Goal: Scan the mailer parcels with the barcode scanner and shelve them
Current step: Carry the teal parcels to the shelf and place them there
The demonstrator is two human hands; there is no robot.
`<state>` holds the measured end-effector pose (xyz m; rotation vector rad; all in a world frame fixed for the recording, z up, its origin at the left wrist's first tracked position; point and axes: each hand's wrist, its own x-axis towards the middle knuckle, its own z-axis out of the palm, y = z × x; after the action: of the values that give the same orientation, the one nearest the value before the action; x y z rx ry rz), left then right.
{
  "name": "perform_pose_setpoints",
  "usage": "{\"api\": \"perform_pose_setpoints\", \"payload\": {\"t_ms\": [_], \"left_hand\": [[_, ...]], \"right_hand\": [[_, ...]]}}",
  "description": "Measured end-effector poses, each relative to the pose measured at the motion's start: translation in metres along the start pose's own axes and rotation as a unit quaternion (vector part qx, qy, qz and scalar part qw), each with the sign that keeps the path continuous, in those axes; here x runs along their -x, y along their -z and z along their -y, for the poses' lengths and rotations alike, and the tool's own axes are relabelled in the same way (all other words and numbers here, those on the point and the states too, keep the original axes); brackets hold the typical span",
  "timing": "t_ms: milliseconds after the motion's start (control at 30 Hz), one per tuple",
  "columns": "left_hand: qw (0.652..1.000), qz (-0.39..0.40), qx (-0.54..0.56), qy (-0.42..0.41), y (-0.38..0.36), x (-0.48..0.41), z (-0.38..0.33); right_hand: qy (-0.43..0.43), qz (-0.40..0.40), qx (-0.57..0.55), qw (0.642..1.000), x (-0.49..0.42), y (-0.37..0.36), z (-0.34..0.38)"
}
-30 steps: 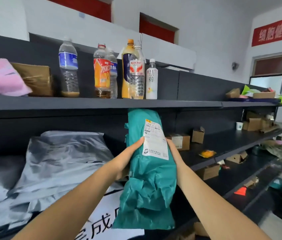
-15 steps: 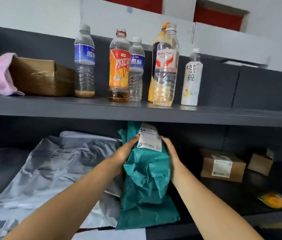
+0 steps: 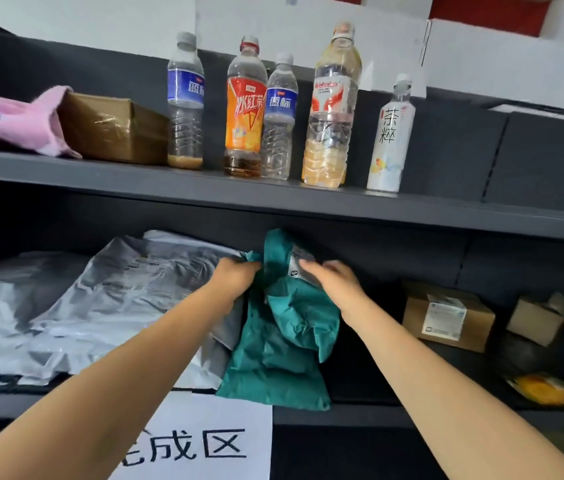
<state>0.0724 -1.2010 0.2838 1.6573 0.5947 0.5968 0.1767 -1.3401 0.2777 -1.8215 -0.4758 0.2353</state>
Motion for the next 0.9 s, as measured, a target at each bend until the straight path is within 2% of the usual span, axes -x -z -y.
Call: {"api": "perform_pose_setpoints", "payload": {"t_ms": [100, 167, 267, 367, 433, 567, 667, 767, 900], "left_hand": [[0.997, -0.021, -0.063, -0.051, 0.021, 0.011, 0.001], [0.990, -0.038, -0.110, -0.074, 0.038, 0.023, 0.002], [0.980, -0.055, -0.162, -0.104, 0.074, 0.042, 0.010], [0.971, -0.074, -0.192, -0.123, 0.125, 0.064, 0.023], [0.965, -0.083, -0.213, -0.131, 0.163, 0.081, 0.032], [0.966, -0.068, -0.229, -0.101, 0.229, 0.107, 0.049], [0.968, -0.047, -0.222, -0.106, 0.251, 0.118, 0.056], [0.974, -0.011, -0.189, -0.122, 0.245, 0.117, 0.059], [0.973, 0.054, -0.168, -0.151, 0.189, 0.103, 0.058]], "right_hand": [[0.118, -0.025, 0.200, 0.972, 0.021, -0.014, 0.014], [0.178, -0.029, 0.271, 0.946, 0.037, -0.033, 0.021], [0.232, 0.003, 0.287, 0.930, 0.067, -0.075, 0.034], [0.297, 0.025, 0.333, 0.895, 0.097, -0.124, 0.048], [0.311, 0.040, 0.337, 0.888, 0.120, -0.158, 0.055], [0.284, 0.064, 0.315, 0.903, 0.162, -0.216, 0.055], [0.244, 0.061, 0.318, 0.914, 0.181, -0.228, 0.047], [0.199, -0.003, 0.303, 0.932, 0.181, -0.203, 0.040], [0.123, -0.106, 0.298, 0.940, 0.163, -0.124, 0.013]]}}
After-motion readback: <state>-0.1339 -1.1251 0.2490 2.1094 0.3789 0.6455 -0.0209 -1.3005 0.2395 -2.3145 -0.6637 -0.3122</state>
